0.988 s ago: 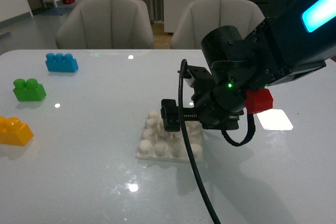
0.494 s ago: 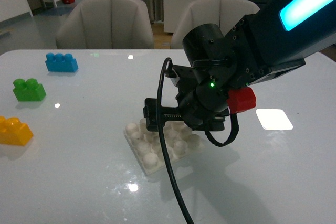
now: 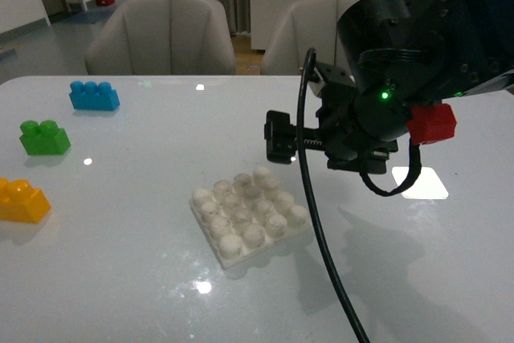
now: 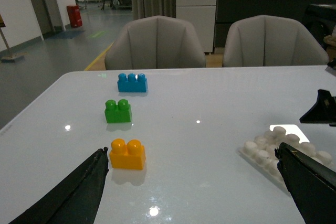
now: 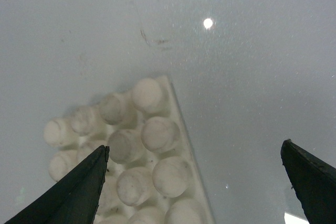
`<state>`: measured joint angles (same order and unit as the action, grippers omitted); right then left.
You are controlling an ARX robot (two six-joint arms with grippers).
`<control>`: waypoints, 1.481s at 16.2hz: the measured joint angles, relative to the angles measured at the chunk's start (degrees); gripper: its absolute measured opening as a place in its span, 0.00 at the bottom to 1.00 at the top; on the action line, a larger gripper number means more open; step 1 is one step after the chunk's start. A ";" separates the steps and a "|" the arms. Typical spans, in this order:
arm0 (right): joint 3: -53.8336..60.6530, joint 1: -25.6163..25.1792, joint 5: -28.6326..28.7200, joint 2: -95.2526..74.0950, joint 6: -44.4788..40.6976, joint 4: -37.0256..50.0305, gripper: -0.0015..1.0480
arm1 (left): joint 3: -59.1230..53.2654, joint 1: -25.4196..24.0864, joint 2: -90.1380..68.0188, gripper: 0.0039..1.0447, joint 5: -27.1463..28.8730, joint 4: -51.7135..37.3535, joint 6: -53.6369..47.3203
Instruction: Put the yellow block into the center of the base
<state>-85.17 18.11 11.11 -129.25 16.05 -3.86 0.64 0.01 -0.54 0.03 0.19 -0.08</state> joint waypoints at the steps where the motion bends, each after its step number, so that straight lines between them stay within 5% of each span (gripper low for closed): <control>1: 0.33 -0.22 0.02 0.39 0.09 0.44 0.94 | 0.00 0.00 0.00 0.94 0.00 0.00 0.00; 5: 8.46 -4.28 -2.16 9.16 5.03 8.39 0.94 | 0.00 0.00 0.00 0.94 0.00 0.00 0.00; 7: 32.61 -16.26 -7.26 45.03 8.48 20.98 0.94 | 0.00 0.00 0.00 0.94 0.00 0.00 0.00; 11: 43.58 -15.96 -11.10 63.45 9.31 21.20 0.92 | 0.00 0.00 0.00 0.94 0.00 0.00 0.00; 14: 57.35 -12.68 -16.26 79.41 -8.15 26.38 0.61 | 0.00 0.00 0.00 0.94 0.00 0.02 0.00; 16: 63.87 -9.51 -19.39 85.24 -12.44 26.97 0.46 | 0.00 0.00 0.00 0.94 0.00 0.00 0.00; 20: 71.97 -11.89 -17.68 91.71 -15.10 28.11 0.07 | 0.00 0.00 0.00 0.94 0.02 0.00 0.00; 24: 76.76 -18.38 -11.87 97.29 -15.72 27.36 0.02 | 0.00 0.00 0.00 0.94 0.07 0.00 0.00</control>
<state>-8.40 -0.27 -0.75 -31.97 0.34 23.51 0.64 0.01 -0.54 0.10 0.19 -0.08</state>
